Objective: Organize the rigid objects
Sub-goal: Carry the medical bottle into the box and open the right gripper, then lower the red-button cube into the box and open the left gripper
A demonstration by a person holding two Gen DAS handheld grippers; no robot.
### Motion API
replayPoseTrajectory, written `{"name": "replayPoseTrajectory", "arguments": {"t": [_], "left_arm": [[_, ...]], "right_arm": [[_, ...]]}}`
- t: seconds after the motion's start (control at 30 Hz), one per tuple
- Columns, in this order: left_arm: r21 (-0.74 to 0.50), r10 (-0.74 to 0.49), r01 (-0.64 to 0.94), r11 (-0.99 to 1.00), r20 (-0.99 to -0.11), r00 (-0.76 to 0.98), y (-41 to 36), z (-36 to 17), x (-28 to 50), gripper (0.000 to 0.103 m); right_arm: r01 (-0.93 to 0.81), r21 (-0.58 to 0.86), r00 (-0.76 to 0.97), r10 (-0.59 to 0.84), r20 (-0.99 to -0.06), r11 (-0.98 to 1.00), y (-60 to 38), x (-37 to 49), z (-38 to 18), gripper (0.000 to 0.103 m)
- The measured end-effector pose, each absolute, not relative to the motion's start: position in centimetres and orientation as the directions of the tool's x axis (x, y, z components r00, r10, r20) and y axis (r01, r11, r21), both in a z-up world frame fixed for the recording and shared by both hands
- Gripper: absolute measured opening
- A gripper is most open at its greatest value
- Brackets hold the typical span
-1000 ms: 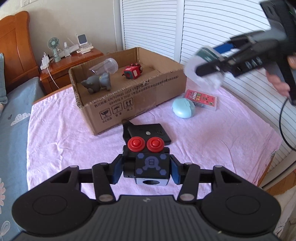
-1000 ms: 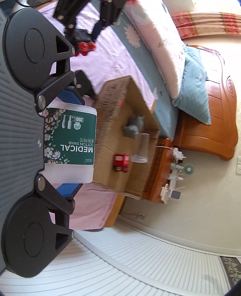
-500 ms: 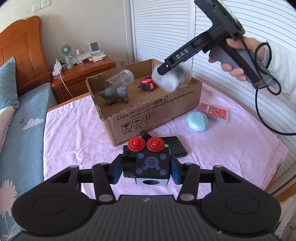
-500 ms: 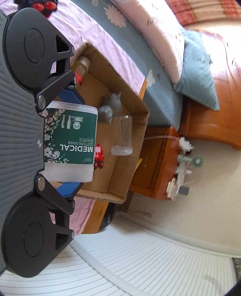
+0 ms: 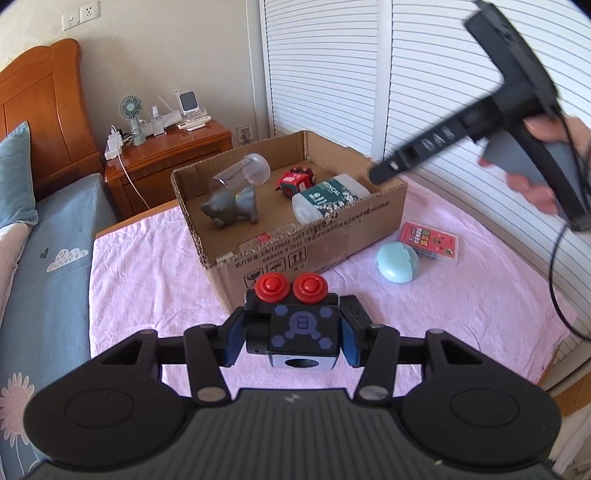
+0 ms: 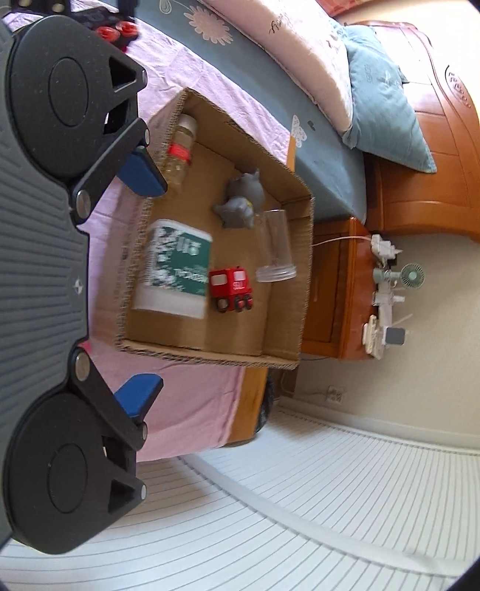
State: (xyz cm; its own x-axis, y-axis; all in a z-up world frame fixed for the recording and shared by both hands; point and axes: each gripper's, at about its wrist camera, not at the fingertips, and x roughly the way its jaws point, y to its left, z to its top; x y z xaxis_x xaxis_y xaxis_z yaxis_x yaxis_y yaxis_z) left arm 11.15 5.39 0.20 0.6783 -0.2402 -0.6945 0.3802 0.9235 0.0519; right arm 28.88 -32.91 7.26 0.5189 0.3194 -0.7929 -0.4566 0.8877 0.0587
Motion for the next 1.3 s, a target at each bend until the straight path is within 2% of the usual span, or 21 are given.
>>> {"name": "replayPoseTrajectory", "arguments": {"t": [0.4,0.67,0.7,0.73,0.77,0.8,0.87,1.3], "left_arm": [[0.055,-0.195,0.317,0.947,-0.687,0.700,4.7,1.7,19.2,0.051],[0.066,-0.130,0.248,0.967,-0.708,0.694,4.1,-0.1,25.3,0.051],[0.064,-0.118,0.228,0.972,-0.705,0.699,4.2,-0.3,25.6,0.053],[0.062,-0.113,0.217,0.974,-0.697,0.708,4.2,-0.4,25.9,0.065],[0.062,-0.108,0.208,0.976,-0.693,0.713,4.2,-0.4,26.0,0.091],[0.062,-0.097,0.190,0.980,-0.684,0.723,4.3,-0.3,25.9,0.102],[0.056,-0.095,0.172,0.984,-0.648,0.755,4.5,0.0,25.1,0.102],[0.089,-0.090,0.201,0.976,-0.669,0.738,4.3,2.1,19.8,0.102]], "right_arm": [[-0.370,0.091,0.548,0.296,-0.782,0.925,-35.8,21.2,5.9,0.103],[-0.339,0.082,0.555,0.269,-0.787,0.937,-37.5,20.2,5.8,0.103],[-0.334,0.087,0.558,0.271,-0.784,0.939,-37.7,20.2,5.9,0.103],[-0.329,0.091,0.562,0.272,-0.781,0.940,-37.9,20.3,6.0,0.103],[-0.324,0.094,0.566,0.272,-0.778,0.941,-38.2,20.2,6.1,0.103],[-0.320,0.093,0.570,0.270,-0.776,0.943,-38.3,20.2,6.2,0.103],[-0.319,0.091,0.576,0.269,-0.772,0.944,-38.5,20.1,6.3,0.103],[-0.332,0.108,0.561,0.289,-0.776,0.937,-37.8,19.9,6.0,0.103]]}}
